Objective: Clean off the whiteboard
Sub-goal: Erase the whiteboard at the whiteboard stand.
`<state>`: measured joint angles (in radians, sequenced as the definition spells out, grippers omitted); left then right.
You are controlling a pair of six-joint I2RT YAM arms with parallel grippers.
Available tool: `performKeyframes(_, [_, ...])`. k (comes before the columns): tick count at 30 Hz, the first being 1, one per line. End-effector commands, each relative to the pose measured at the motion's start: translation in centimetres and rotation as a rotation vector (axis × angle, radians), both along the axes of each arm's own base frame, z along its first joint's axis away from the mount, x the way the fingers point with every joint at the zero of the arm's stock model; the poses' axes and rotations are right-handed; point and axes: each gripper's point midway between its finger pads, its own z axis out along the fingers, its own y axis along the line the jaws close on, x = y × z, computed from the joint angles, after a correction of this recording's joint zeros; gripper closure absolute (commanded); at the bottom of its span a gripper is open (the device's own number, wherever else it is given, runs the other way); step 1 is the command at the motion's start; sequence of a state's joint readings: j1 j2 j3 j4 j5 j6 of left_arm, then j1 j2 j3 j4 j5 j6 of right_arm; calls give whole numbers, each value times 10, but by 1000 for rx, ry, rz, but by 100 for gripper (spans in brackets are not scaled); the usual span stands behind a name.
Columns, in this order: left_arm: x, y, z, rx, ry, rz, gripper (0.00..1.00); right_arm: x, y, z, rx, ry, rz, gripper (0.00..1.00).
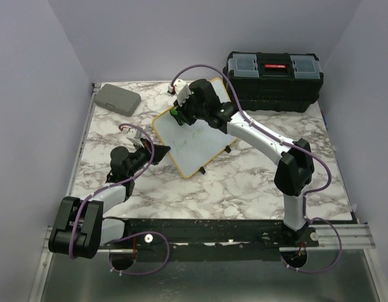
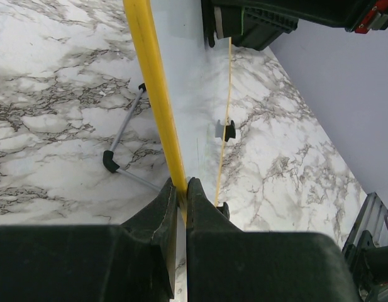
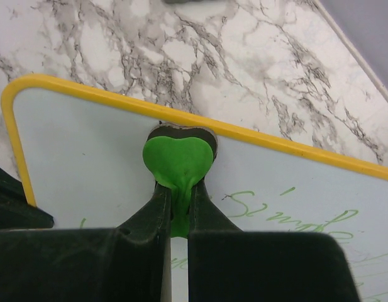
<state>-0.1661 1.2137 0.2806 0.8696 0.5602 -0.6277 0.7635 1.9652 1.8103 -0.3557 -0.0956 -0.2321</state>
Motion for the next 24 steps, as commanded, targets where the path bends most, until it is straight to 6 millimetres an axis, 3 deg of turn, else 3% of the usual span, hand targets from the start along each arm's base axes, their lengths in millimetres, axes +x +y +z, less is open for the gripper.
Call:
performKeyframes(1, [-8, -14, 8, 41, -73, -96, 100, -6, 12, -19, -4, 65, 55, 99])
performKeyframes(4, [-8, -14, 7, 44, -74, -94, 100, -27, 11, -40, -37, 107, 126, 100])
performKeyframes(8, [-8, -14, 8, 43, -76, -96, 100, -45, -7, -59, -78, 113, 152, 99])
performKeyframes(13, [-8, -14, 9, 43, -78, -96, 100, -32, -38, -76, -144, 102, 14, 99])
performKeyframes(16, [-8, -14, 8, 43, -74, -98, 100, -16, -41, -62, -105, 65, -48, 99])
performKeyframes(21, [-9, -14, 8, 45, -75, -97, 100, 6, -22, -25, -33, 7, -64, 99])
performKeyframes(24, [-10, -14, 8, 46, -75, -100, 100, 16, -11, -13, -12, -5, -63, 99])
